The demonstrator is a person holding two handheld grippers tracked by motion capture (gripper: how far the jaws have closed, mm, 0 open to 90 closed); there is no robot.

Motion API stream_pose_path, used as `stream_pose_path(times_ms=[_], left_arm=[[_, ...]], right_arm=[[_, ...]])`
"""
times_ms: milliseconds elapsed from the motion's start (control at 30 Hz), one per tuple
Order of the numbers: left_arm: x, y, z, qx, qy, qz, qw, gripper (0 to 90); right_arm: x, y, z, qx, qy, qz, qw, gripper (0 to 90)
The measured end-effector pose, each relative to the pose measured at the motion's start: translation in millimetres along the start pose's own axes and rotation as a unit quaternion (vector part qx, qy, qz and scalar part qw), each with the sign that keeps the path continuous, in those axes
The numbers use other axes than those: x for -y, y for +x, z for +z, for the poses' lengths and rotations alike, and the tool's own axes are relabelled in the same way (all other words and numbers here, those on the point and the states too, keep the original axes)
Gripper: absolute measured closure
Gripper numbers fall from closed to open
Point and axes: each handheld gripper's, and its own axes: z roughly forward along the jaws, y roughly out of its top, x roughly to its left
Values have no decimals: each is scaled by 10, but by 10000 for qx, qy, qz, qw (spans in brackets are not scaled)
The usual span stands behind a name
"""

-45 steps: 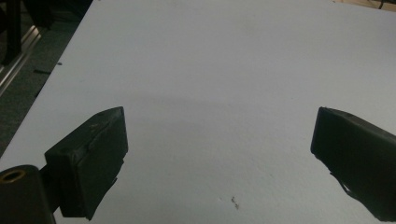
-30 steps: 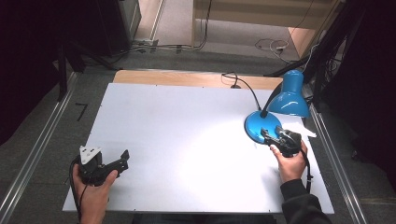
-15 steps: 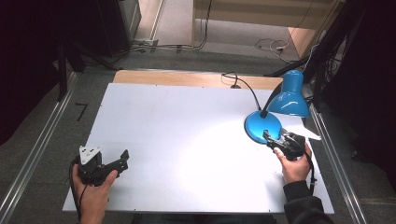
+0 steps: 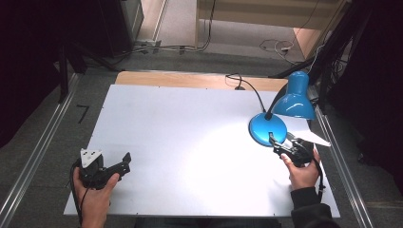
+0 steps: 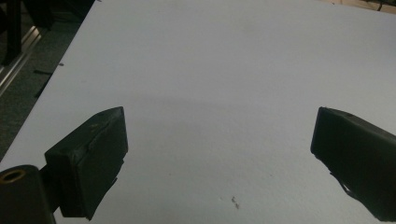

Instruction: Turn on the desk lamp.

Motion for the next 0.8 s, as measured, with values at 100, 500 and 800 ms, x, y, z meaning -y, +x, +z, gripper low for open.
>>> stream_pose_path(times_ms=[100,500,800], left_arm=[[-1,-3,-1,3,-9,4,10000,44],[-1,-3,1,7,-10,6,10000,44],[-1,-3,0,9,-13,0,10000,44]], right_arm=[[8,2,-37,-16,1,-4,10000,233],[41,-8,-131,-46,-3,-3,10000,232],[68,-31,-174,-38,24,-5,10000,231]])
